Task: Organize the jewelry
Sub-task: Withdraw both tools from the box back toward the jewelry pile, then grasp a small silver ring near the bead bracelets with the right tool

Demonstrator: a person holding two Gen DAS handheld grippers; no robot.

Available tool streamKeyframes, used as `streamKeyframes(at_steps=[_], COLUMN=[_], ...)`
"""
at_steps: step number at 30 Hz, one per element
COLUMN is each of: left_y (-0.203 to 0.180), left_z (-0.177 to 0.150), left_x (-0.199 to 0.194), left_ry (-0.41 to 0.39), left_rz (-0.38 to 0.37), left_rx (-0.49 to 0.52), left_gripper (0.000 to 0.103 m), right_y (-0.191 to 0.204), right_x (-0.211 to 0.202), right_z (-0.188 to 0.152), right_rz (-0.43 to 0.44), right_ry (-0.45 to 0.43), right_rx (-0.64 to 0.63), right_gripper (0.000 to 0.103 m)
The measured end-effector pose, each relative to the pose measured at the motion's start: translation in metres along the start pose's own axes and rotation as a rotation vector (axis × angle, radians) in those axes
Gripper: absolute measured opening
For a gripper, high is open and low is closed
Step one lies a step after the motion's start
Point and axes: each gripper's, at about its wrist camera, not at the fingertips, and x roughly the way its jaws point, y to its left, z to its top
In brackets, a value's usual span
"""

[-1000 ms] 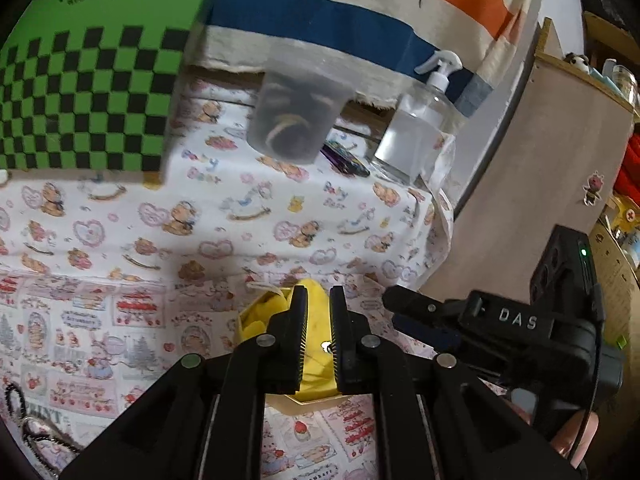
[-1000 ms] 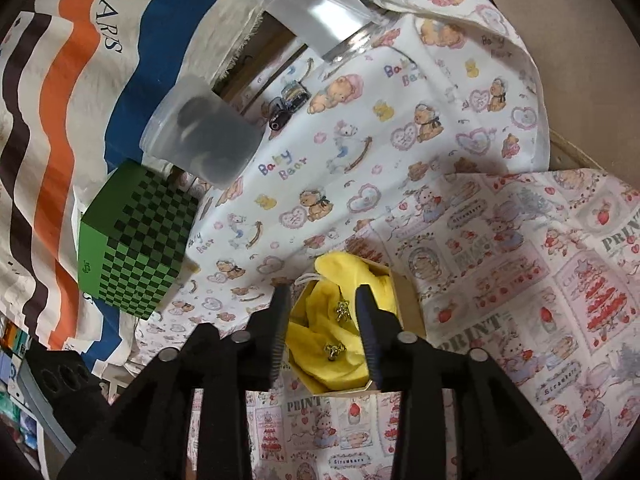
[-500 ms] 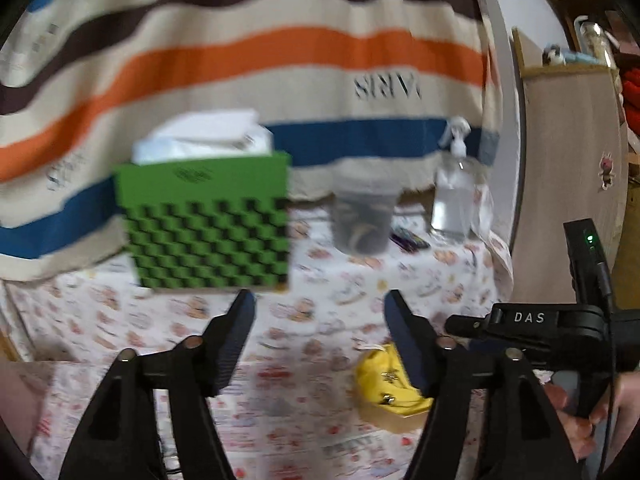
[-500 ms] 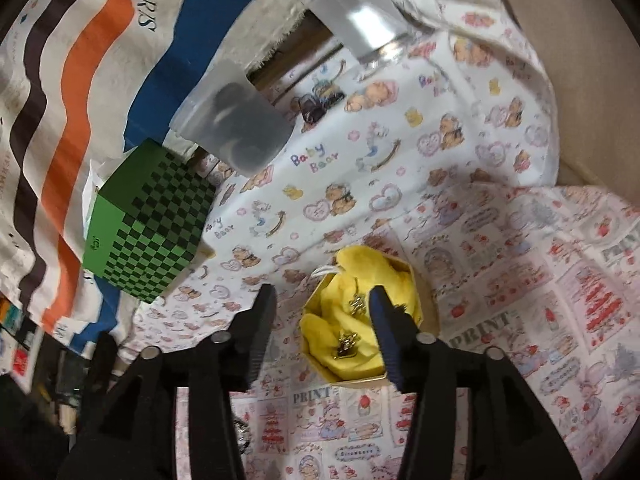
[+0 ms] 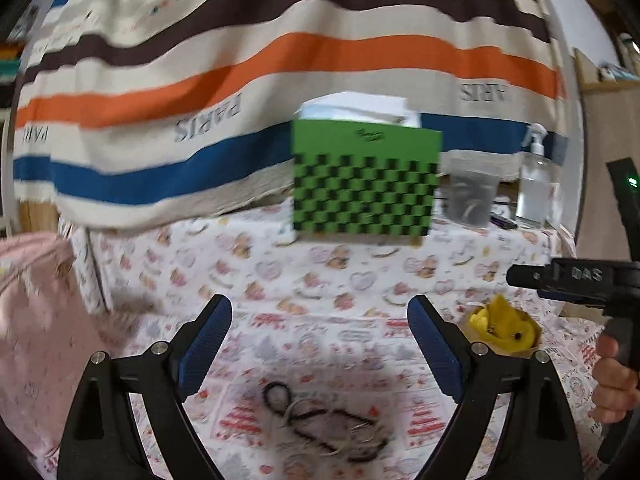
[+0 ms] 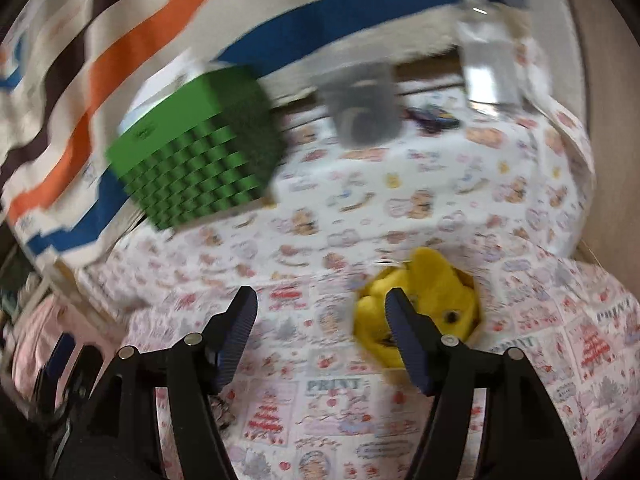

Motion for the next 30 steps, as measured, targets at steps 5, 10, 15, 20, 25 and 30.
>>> streamKeyframes(at_steps=[5,10,15,20,25,30], left_y=[0.020,0.028,0.033,0.040,0.049,0.048], left_z=[-0.005,-0.016,-0.018,-0.020,-0.020,-0.022], left_x=[0.011,0.026,0.029,0.028,0.030,0.034], left_ry=[0.024,0.100,0.095,0.073,0.069,0.079], left_rz=[0.002,-0.030,0.031,0.078,0.104,0.145], left_rx=[-0.048,-0.105,-0.112,-0.121,-0.145,-0.127], left_gripper=[0.091,0.091,0.091,0.091,0.091,0.091], right_y=[0.019,0.011,0.011,0.011,0.011,0.026], right_x=[0.000,0.005,0.008,0.019,0.026,0.029], right_z=[-0.022,-0.034,-0.040,-0.045,-0.045,-0.043], right_rz=[0.013,0.068,0.055,0.035,0.084,0.076], right_ry=[-0.057,-0.052,-0.059,-0.033,0.042,0.091], right_rx=[-0.147,-0.128,-0.136,-0.141,-0.135,-0.202], right_gripper=[0.069,0.080,0.084,0.085,0.085,0.085])
